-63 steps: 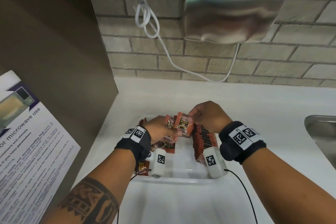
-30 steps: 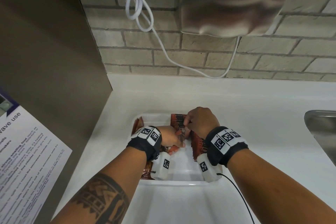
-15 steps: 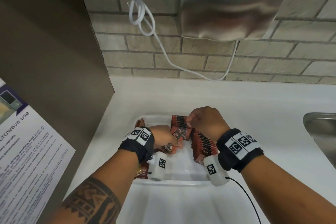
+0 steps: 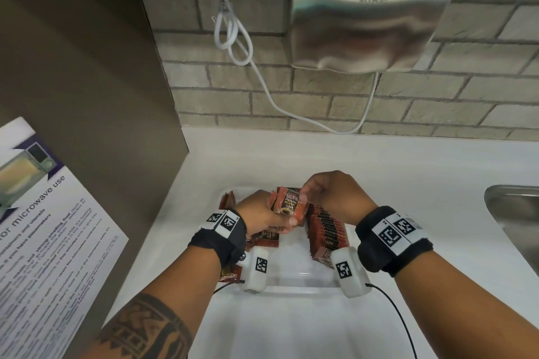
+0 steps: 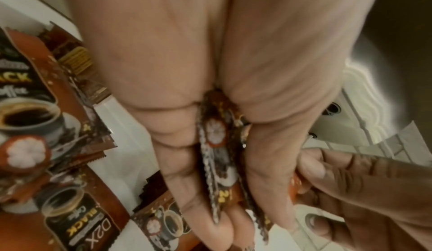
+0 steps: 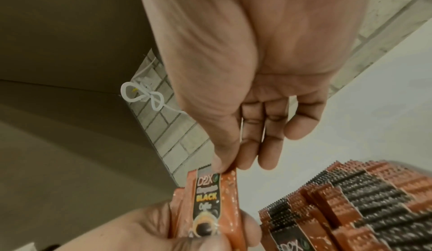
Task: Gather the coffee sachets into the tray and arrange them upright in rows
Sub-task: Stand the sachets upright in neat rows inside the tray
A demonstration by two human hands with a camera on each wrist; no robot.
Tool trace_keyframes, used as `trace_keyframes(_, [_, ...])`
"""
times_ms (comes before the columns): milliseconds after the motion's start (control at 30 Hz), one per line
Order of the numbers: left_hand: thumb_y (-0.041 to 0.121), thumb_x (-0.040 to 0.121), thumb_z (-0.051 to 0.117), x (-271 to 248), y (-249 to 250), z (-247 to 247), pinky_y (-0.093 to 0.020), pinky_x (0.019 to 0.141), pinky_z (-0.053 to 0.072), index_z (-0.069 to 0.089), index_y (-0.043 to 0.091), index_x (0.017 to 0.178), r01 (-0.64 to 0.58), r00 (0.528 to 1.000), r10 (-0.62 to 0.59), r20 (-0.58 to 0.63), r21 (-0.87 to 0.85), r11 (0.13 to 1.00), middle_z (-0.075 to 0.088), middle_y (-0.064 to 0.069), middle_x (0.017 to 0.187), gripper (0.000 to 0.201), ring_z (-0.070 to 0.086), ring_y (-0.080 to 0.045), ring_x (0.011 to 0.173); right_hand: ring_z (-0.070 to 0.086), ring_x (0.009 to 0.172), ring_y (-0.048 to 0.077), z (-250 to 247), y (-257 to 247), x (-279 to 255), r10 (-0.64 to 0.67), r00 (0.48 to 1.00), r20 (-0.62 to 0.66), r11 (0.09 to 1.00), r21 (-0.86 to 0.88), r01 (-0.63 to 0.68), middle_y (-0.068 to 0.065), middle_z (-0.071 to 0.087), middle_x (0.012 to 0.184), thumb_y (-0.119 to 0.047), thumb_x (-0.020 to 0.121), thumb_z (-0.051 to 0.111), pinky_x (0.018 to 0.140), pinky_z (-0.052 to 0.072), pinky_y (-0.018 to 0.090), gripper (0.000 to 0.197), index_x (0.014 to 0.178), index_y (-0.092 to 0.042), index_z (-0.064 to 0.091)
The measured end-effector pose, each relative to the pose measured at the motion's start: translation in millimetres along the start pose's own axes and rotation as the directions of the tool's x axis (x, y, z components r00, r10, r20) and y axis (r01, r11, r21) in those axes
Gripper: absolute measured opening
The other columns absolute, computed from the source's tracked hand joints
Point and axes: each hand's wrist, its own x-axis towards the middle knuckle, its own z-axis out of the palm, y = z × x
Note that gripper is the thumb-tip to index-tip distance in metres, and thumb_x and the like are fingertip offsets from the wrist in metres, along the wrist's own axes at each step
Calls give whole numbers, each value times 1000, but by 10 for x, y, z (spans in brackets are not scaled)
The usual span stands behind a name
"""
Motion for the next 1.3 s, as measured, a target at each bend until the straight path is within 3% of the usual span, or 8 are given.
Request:
trace_keyframes(100, [36, 68, 90, 25, -4, 0, -46, 95, 57, 77, 15, 98, 6, 999, -1, -32, 161, 987, 78, -4, 94, 39, 75, -25, 92, 65, 79, 7, 19, -20, 7, -20, 1000, 4, 1000, -18, 20, -8, 72, 85, -23, 90, 71, 65, 43, 16, 5, 87, -25, 74])
trace_keyframes(267, [32, 78, 86, 37, -8, 15, -36, 92, 57, 76, 12, 101, 32, 996, -5, -84, 326, 945, 78, -2, 92, 32, 74, -18, 89, 64, 78, 2, 43, -36, 35, -57, 998, 40, 994, -91, 60, -11, 71, 84, -17, 92, 65, 65, 44, 13, 11, 89, -23, 74])
trace_keyframes(400, [45, 79, 82, 29, 20, -75, -26, 67, 53, 75, 9, 86, 190, 980, -134, -144, 521, 832, 74, 3, 73, 37, 68, -10, 62, 59, 79, 5, 55, -3, 83, -65, 998, -4, 984, -165, 64, -8, 65, 89, -13, 90, 62, 66, 43, 17, 17, 88, -22, 75])
trace_keyframes(467, [47, 78, 82, 36, 42, -143, -30, 73, 57, 73, 10, 76, 288, 958, -218, -189, 600, 746, 73, 1, 69, 38, 66, -12, 59, 61, 82, 10, 69, 16, 108, -55, 998, -26, 978, -202, 49, -8, 64, 89, -13, 88, 61, 73, 50, 26, 20, 83, -25, 76])
trace_keyframes(567, [42, 78, 82, 70, 90, -193, -34, 83, 59, 77, 7, 87, 334, 942, -232, -240, 652, 681, 77, -1, 76, 36, 73, -17, 70, 62, 79, 8, 127, 26, 143, -13, 1000, -19, 967, -253, 8, -10, 64, 83, -12, 86, 59, 83, 53, 35, 24, 75, -28, 74])
trace_keyframes(833, [26, 90, 74, 180, 43, 187, -24, 52, 52, 71, 8, 92, 304, 932, -362, 7, 526, 794, 68, 0, 66, 19, 59, -14, 52, 62, 84, 15, 284, 14, 226, 51, 999, 11, 923, -383, -43, -12, 63, 83, -13, 82, 57, 82, 55, 37, 27, 68, -31, 72])
trace_keyframes(1033, [27, 93, 69, 288, -33, 248, -27, 58, 53, 66, 13, 114, 333, 922, -386, 20, 468, 818, 69, -4, 80, 25, 58, -17, 60, 57, 103, 21, 342, 41, 263, 100, 994, 43, 857, -511, -64, -1, 60, 105, -19, 87, 58, 92, 50, 39, 19, 94, -26, 75])
trace_keyframes(1300, [31, 94, 69, 284, -39, 243, -25, 55, 52, 69, 5, 106, 378, 909, -416, -14, 443, 813, 69, -3, 79, 28, 57, -15, 57, 61, 96, 16, 362, 111, 300, 117, 993, 31, 876, -475, -89, -9, 66, 96, -19, 82, 65, 87, 51, 35, 15, 80, -31, 74])
